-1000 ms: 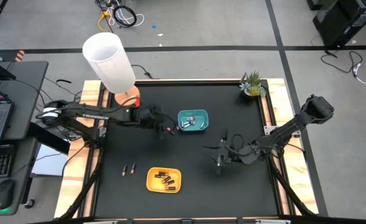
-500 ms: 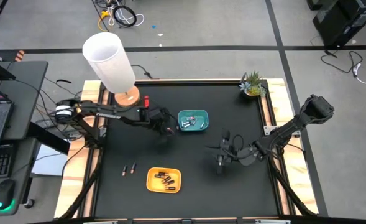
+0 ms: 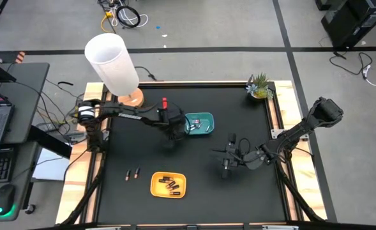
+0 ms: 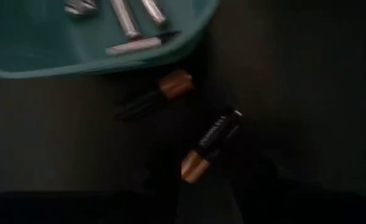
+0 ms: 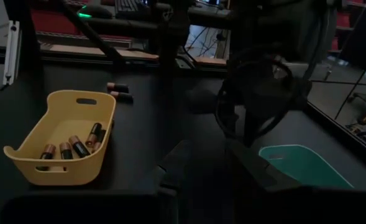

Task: Sort batteries
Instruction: Put the black battery into the yellow bin

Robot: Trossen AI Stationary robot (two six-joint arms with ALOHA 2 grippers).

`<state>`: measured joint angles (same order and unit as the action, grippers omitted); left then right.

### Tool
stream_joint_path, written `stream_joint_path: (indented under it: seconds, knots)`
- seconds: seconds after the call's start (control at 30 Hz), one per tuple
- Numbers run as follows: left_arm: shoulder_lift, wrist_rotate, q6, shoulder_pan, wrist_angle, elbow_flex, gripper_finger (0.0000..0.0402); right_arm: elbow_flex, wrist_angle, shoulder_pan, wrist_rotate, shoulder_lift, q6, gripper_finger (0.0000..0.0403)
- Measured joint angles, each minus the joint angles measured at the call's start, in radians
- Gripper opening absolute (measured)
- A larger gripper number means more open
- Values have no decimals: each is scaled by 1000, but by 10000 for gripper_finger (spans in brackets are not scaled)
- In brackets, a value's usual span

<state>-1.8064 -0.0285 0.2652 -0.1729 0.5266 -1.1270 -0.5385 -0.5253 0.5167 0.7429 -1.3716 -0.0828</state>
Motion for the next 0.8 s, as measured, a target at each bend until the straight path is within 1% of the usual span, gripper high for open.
stream_joint_path:
  seconds: [0.1, 0.27, 0.33, 0.43, 0.47, 0.53, 0.63, 0.7, 0.8]
  knots:
    - [-33, 49, 17, -3, 0, -6, 138, 0, 4, 0, 0, 0, -10, 85]
    - [-61, 48, 20, -3, -2, -6, 132, 3, 8, 0, 0, 0, -19, 85]
    - [-61, 44, 20, -1, -5, -6, 115, 11, 5, 0, 0, 0, -28, 85]
    - [-53, 38, 20, 0, 12, -15, 53, 22, 3, 0, 0, 0, -45, 85]
    - [-53, 33, 19, 2, 22, -22, 47, 24, 2, 0, 0, 0, -51, 85]
    - [-51, 19, 17, 9, 66, -45, 48, 27, 4, 0, 0, 0, -52, 85]
    - [-32, -49, 13, 37, 162, -100, 48, 27, 3, 0, 3, 3, -48, 85]
    - [5, -82, -10, 64, 224, -135, 48, 26, 3, 0, 6, 5, -48, 85]
    - [88, -87, -90, 119, 232, -171, 48, 26, 0, 1, 19, 10, -40, 85]
